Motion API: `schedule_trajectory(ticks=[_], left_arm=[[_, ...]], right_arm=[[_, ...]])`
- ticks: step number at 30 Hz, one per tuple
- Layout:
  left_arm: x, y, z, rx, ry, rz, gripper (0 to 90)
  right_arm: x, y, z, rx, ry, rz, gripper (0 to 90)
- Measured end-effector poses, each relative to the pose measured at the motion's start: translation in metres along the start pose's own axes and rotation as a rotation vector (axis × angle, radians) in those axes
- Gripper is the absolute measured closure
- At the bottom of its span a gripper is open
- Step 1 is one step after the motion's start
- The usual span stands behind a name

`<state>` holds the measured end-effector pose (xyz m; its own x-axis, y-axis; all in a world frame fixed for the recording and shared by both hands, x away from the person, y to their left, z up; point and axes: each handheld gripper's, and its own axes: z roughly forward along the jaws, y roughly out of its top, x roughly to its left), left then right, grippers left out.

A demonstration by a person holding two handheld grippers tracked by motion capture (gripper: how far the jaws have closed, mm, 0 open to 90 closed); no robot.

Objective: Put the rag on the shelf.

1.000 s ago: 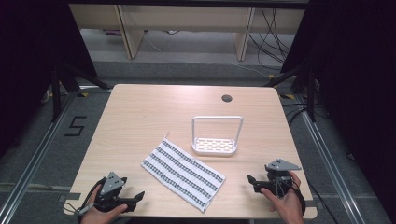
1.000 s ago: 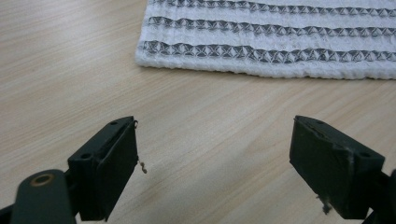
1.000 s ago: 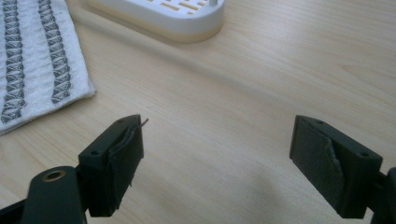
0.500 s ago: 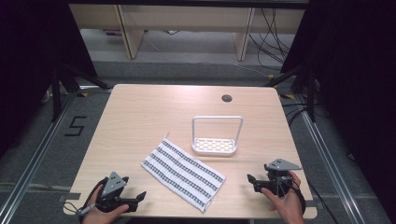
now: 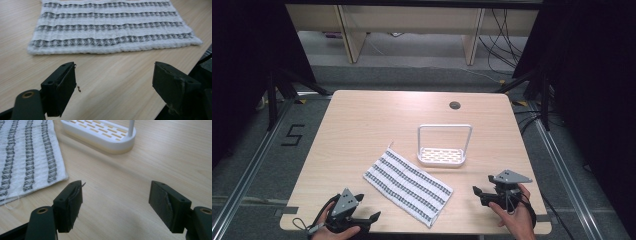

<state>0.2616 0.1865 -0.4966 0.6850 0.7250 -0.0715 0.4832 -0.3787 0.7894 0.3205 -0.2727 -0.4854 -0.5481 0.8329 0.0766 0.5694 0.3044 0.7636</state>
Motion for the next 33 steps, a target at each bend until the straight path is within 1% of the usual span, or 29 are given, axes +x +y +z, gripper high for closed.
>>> schedule_trajectory(ticks=[1,2,3,4,5,6,7,9,10,11,12,14,15,16,17,18,19,20,21,22,23,25,26,28,29,30,31,32,33], left_arm=[[-0.003,0.0,0.003,-0.027,-0.008,-0.026,18.5],[-0.004,0.001,0.002,-0.01,-0.014,-0.002,18.5],[-0.006,0.002,0.003,-0.011,-0.022,0.003,18.6],[-0.009,0.002,0.005,-0.021,-0.022,-0.01,18.6],[-0.01,0.003,0.005,-0.021,-0.03,-0.006,18.6],[-0.014,0.004,0.007,-0.027,-0.033,0.006,19.2],[-0.014,0.004,0.007,-0.027,-0.033,0.006,19.7],[-0.018,0.005,0.008,-0.031,-0.039,0.005,20.2],[-0.018,0.006,0.007,-0.013,-0.034,0.026,20.3],[-0.021,0.006,0.01,-0.031,-0.046,0.02,20.4],[-0.024,0.007,0.011,-0.034,-0.052,0.01,20.6],[-0.032,0.01,0.015,-0.044,-0.08,0.016,21.8],[-0.032,0.01,0.015,-0.044,-0.08,0.016,22.7],[-0.039,0.012,0.018,-0.059,-0.115,0.002,23.3],[-0.039,0.012,0.018,-0.059,-0.115,0.002,23.4],[-0.046,0.014,0.021,-0.056,-0.136,0.019,23.8],[-0.046,0.014,0.021,-0.056,-0.136,0.019,24.3],[-0.05,0.015,0.023,-0.054,-0.139,0.027,24.6],[-0.053,0.016,0.025,-0.052,-0.153,0.027,24.6],[-0.059,0.018,0.029,-0.038,-0.172,0.049,25.0],[-0.059,0.018,0.029,-0.038,-0.172,0.049,25.2],[-0.063,0.02,0.033,-0.034,-0.183,0.081,25.5],[-0.066,0.02,0.035,-0.031,-0.191,0.078,25.9],[-0.067,0.022,0.036,-0.005,-0.193,0.129,26.0],[-0.068,0.022,0.037,0.001,-0.204,0.133,26.1],[-0.069,0.022,0.038,-0.002,-0.191,0.136,26.2],[-0.071,0.023,0.04,-0.017,-0.202,0.119,26.6],[-0.074,0.023,0.042,-0.037,-0.211,0.103,27.1],[-0.074,0.025,0.042,-0.025,-0.211,0.109,27.6]], right_arm=[[0.0,0.001,0.0,-0.003,0.006,-0.024,28.7],[0.001,0.001,0.001,-0.005,0.011,-0.02,29.0],[0.004,0.002,-0.001,0.01,0.006,-0.003,29.2],[0.003,0.002,0.001,-0.002,0.017,-0.03,29.4],[0.007,0.003,0.0,0.001,0.007,-0.015,29.6],[0.008,0.004,0.001,-0.003,0.016,-0.04,29.9],[0.008,0.004,0.001,-0.003,0.016,-0.04,29.9],[0.014,0.006,0.002,0.009,0.03,-0.016,30.0],[0.016,0.006,0.003,0.009,0.034,-0.018,30.0],[0.015,0.007,0.005,0.001,0.048,-0.052,30.2],[0.018,0.008,0.006,0.006,0.048,-0.063,31.0],[0.024,0.01,0.01,0.012,0.068,-0.079,32.5],[0.026,0.011,0.011,0.017,0.074,-0.091,33.4],[0.027,0.012,0.012,0.016,0.081,-0.106,34.6],[0.027,0.012,0.012,0.016,0.081,-0.106,34.6],[0.03,0.013,0.014,0.024,0.09,-0.108,35.5],[0.03,0.013,0.015,0.022,0.092,-0.121,35.9],[0.032,0.013,0.015,0.038,0.093,-0.098,36.3],[0.032,0.013,0.015,0.038,0.093,-0.098,36.3],[0.031,0.013,0.017,0.022,0.096,-0.121,37.0],[0.031,0.013,0.017,0.022,0.096,-0.121,37.0],[0.031,0.014,0.019,0.02,0.105,-0.128,37.1],[0.032,0.015,0.02,0.028,0.105,-0.123,37.4],[0.033,0.015,0.02,0.026,0.106,-0.122,37.5],[0.033,0.016,0.021,0.029,0.115,-0.131,37.7],[0.033,0.016,0.023,0.023,0.116,-0.153,37.7],[0.035,0.016,0.022,0.04,0.115,-0.122,37.7],[0.035,0.017,0.023,0.035,0.116,-0.136,37.8],[0.037,0.017,0.024,0.046,0.13,-0.124,38.1]])
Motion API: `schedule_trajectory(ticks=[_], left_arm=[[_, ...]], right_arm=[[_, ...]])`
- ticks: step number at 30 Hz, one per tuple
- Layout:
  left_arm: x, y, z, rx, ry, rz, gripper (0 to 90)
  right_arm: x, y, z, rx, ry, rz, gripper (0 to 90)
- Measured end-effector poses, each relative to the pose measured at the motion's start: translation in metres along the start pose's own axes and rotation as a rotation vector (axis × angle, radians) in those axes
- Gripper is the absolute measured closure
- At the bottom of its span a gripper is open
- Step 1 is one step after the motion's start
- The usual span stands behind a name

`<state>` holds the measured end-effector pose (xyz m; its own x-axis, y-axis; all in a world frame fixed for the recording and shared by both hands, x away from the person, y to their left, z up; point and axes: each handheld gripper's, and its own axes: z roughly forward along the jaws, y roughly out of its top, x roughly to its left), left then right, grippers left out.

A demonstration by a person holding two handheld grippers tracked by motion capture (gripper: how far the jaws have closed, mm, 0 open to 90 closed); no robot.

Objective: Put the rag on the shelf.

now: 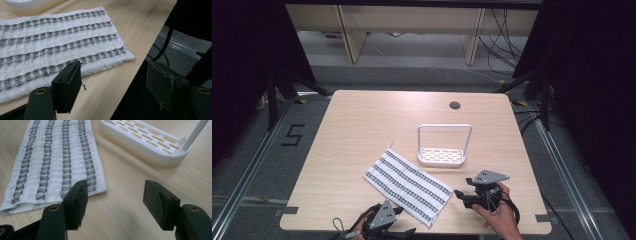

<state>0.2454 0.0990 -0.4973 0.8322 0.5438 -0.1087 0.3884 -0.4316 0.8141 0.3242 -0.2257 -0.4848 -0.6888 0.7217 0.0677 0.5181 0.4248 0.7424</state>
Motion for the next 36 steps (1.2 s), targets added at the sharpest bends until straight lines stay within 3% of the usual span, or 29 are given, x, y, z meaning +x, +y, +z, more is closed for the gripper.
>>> schedule_trajectory(ticks=[4,5,6,7,8,9,11,12,13,14,16,19,22,25,28,30,32,34,36], left_arm=[[-0.002,0.004,0.008,0.016,-0.007,0.03,27.9],[-0.004,0.005,0.011,0.01,-0.018,0.012,27.9],[-0.003,0.007,0.013,0.022,-0.03,0.025,27.9],[-0.005,0.007,0.016,0.005,-0.021,0.013,28.3],[-0.003,0.01,0.016,0.034,-0.02,0.051,28.4],[-0.005,0.011,0.02,0.009,-0.03,0.014,29.2],[-0.005,0.015,0.023,0.024,-0.056,0.023,29.2],[-0.008,0.016,0.025,0.013,-0.061,0.007,29.4],[-0.01,0.017,0.029,-0.005,-0.058,0.02,29.5],[-0.011,0.019,0.029,0.01,-0.055,0.041,29.9],[-0.013,0.019,0.034,-0.002,-0.078,0.027,31.7],[-0.015,0.021,0.038,0.018,-0.067,0.073,33.2],[-0.016,0.023,0.042,0.019,-0.083,0.065,35.2],[-0.016,0.023,0.046,0.04,-0.065,0.112,37.0],[-0.015,0.022,0.05,0.053,-0.082,0.102,39.4],[-0.016,0.023,0.054,0.062,-0.087,0.123,40.2],[-0.018,0.023,0.056,0.055,-0.098,0.107,41.7],[-0.018,0.023,0.058,0.077,-0.086,0.141,42.4],[-0.019,0.024,0.059,0.075,-0.078,0.149,43.2]], right_arm=[[0.001,0.002,0.005,-0.008,0.0,-0.03,40.1],[0.001,0.002,0.005,-0.008,0.0,-0.03,40.1],[0.002,0.003,0.006,0.006,0.016,-0.028,40.5],[0.002,0.003,0.007,0.005,0.004,-0.043,41.0],[0.002,0.004,0.009,0.001,0.01,-0.05,41.7],[0.002,0.004,0.012,0.014,0.006,-0.061,42.1],[0.003,0.004,0.013,0.019,0.014,-0.049,42.6],[0.004,0.005,0.014,0.021,0.018,-0.056,43.2],[0.004,0.005,0.015,0.022,0.018,-0.058,43.5],[0.004,0.005,0.016,0.022,0.016,-0.068,43.9],[0.005,0.007,0.018,0.03,0.023,-0.062,44.7],[0.005,0.009,0.022,0.038,0.019,-0.074,45.1],[0.006,0.011,0.026,0.041,0.027,-0.064,45.4],[0.006,0.013,0.029,0.041,0.028,-0.078,45.4],[0.005,0.014,0.034,0.05,0.028,-0.083,45.6],[0.006,0.015,0.035,0.058,0.039,-0.073,45.8],[0.006,0.015,0.038,0.049,0.038,-0.067,46.1],[0.006,0.016,0.038,0.063,0.042,-0.074,46.5],[0.006,0.016,0.039,0.068,0.045,-0.071,46.8]])
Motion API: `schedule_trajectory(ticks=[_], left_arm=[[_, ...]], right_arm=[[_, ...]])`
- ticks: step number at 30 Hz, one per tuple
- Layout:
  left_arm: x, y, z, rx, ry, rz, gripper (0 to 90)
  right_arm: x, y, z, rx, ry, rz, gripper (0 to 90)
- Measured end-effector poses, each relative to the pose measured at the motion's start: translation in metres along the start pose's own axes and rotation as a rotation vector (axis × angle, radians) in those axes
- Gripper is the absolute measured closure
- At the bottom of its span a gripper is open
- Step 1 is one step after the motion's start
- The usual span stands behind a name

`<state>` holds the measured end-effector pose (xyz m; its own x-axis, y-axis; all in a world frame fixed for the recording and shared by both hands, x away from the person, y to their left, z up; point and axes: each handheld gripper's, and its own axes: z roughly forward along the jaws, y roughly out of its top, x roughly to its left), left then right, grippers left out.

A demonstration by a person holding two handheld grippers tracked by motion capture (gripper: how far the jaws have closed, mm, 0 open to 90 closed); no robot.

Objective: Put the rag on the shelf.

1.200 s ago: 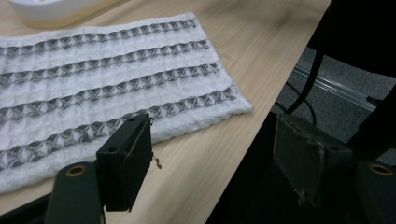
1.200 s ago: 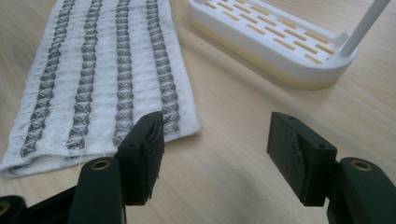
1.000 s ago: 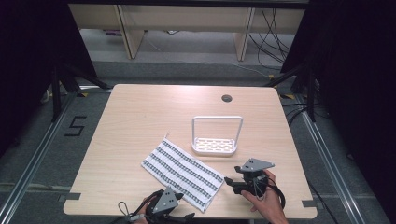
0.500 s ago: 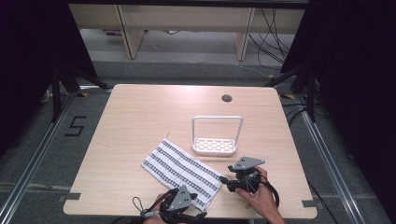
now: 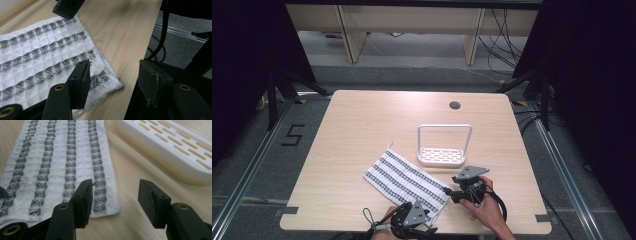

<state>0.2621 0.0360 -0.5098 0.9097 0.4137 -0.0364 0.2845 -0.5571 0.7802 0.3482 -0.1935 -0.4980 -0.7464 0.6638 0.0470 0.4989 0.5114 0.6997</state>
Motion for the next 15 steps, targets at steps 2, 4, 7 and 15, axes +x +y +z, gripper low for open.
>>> schedule_trajectory(ticks=[2,4,7,15], left_arm=[[0.003,-0.001,0.001,0.011,-0.006,0.01,44.7],[0.004,-0.001,0.001,0.041,0.01,0.036,47.1],[0.003,-0.002,0.003,0.008,0.008,0.004,48.5],[0.005,-0.003,0.003,0.08,0.032,0.095,59.0]], right_arm=[[0.0,-0.001,0.003,-0.013,-0.006,0.006,47.2],[-0.001,0.0,0.006,-0.007,0.013,-0.008,47.7],[0.0,0.0,0.005,0.025,0.012,0.005,48.3],[0.002,-0.001,0.013,0.036,0.009,-0.023,52.9]])
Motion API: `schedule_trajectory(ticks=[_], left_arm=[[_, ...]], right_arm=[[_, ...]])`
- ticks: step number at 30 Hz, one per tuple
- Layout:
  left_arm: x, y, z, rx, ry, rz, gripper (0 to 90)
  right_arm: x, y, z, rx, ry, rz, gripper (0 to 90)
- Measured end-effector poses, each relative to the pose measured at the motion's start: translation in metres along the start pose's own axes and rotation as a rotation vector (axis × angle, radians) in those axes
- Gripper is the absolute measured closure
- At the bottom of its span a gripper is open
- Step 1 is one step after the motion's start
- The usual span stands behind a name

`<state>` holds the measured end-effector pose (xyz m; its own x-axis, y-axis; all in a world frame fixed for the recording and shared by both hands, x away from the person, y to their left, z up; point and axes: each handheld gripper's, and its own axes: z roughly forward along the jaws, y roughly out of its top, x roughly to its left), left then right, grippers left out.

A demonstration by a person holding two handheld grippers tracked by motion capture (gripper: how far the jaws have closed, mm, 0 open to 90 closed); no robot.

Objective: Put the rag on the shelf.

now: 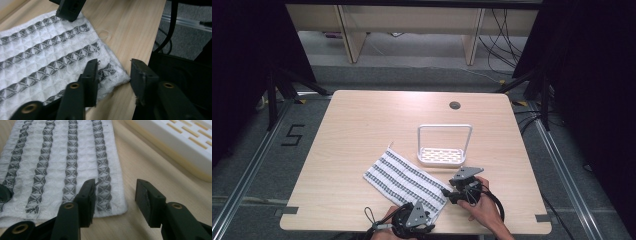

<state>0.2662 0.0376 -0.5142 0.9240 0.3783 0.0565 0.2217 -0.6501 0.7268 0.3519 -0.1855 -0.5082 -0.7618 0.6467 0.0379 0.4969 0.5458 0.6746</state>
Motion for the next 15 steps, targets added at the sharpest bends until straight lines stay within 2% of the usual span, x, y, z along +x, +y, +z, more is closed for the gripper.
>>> schedule_trajectory(ticks=[1,3,4,6,9,11,12,15], left_arm=[[-0.0018,-0.0003,0.0,-0.004,0.002,-0.01,64.3],[-0.0009,-0.0002,-0.0007,-0.003,0.004,0.006,66.3],[-0.0018,-0.0006,-0.0003,-0.015,0.007,-0.002,69.0],[0.0001,-0.0001,-0.001,0.002,0.02,0.025,74.5],[-0.0004,-0.0011,-0.0009,-0.01,0.02,0.01,80.4],[-0.0007,-0.0006,-0.0009,-0.008,0.02,0.006,82.5],[0.0003,0.0003,-0.001,-0.009,0.022,0.023,83.0],[0.0013,0.0005,-0.0005,-0.001,0.021,0.033,84.0]], right_arm=[[0.001,-0.0005,-0.001,0.003,0.0,0.015,55.9],[0.0007,-0.0007,-0.0013,-0.001,-0.004,0.015,57.4],[0.001,-0.0013,-0.0014,-0.003,-0.005,0.016,59.2],[0.0013,-0.0016,-0.0026,0.006,-0.004,0.011,64.3],[0.0034,-0.0027,-0.0015,-0.013,-0.011,0.015,68.7],[0.0045,-0.0028,-0.0032,0.0,-0.004,0.028,73.6],[0.0053,-0.0026,-0.0038,0.006,0.002,0.039,75.4],[0.0061,-0.0038,-0.0033,-0.008,0.009,0.058,80.7]])
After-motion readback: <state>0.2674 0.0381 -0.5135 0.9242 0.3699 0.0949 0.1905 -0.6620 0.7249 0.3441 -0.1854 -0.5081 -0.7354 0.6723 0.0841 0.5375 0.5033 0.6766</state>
